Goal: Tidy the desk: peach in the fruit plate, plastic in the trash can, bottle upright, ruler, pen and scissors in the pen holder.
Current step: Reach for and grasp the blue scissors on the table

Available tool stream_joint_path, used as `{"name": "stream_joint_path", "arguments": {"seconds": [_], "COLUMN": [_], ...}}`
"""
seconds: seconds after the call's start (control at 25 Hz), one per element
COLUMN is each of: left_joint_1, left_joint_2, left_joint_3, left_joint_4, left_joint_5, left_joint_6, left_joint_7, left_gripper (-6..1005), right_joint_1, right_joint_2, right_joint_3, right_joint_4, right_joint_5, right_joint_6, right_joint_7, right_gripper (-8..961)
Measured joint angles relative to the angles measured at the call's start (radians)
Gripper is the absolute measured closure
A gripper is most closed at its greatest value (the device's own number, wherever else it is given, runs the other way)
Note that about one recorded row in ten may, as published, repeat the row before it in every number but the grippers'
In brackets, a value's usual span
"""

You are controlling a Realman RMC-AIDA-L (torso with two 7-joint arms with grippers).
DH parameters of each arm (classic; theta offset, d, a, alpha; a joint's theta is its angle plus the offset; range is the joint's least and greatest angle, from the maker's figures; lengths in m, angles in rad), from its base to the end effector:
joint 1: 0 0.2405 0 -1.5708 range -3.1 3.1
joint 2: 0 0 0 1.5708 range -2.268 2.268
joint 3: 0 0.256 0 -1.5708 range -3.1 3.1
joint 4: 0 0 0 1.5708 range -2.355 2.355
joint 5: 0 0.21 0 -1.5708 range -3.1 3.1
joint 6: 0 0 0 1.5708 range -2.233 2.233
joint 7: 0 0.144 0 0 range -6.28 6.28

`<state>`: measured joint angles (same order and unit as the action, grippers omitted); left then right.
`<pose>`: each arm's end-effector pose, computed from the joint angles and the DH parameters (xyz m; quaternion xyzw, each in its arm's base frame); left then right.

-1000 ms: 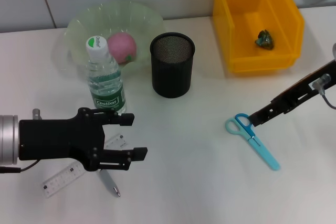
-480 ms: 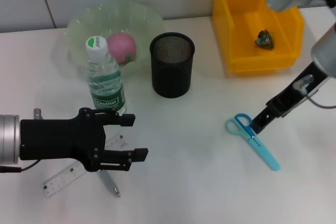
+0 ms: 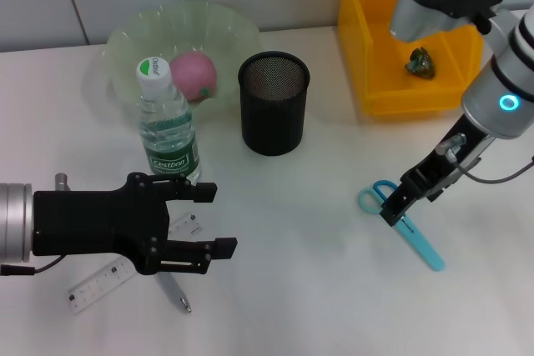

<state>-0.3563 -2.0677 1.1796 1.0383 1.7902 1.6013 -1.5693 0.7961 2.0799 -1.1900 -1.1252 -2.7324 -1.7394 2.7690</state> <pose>-0.2179 0.2973 -0.0043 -0.9707 -0.1340 -0.1958 0.0370 0.1843 0.3664 0.0098 -0.8350 0.4804 -0.2278 0.1416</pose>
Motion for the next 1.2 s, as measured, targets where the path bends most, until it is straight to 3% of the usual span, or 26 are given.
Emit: {"name": "stream_joint_path", "arguments": {"seconds": [0.4, 1.2], "left_joint_1": [-0.003, -0.004], "left_joint_2": [0.000, 0.001], "left_joint_3": [0.000, 0.002], "left_joint_4": [-0.004, -0.008], "left_joint_5": [-0.002, -0.001], "left_joint_6": [0.000, -0.003], "left_joint_7": [0.002, 0.010], "left_gripper": [187, 186], "right_joint_1": [0.035, 0.037], "right_joint_2": [0.000, 0.007], "right_joint_3": [-0.053, -0.142], "right_joint_4": [0.113, 0.169], "right_joint_5": [-0.019, -0.026], "right_joint_6": [0.089, 0.184], "right_joint_7": [0.020, 0.054], "right_gripper": [170, 183]}}
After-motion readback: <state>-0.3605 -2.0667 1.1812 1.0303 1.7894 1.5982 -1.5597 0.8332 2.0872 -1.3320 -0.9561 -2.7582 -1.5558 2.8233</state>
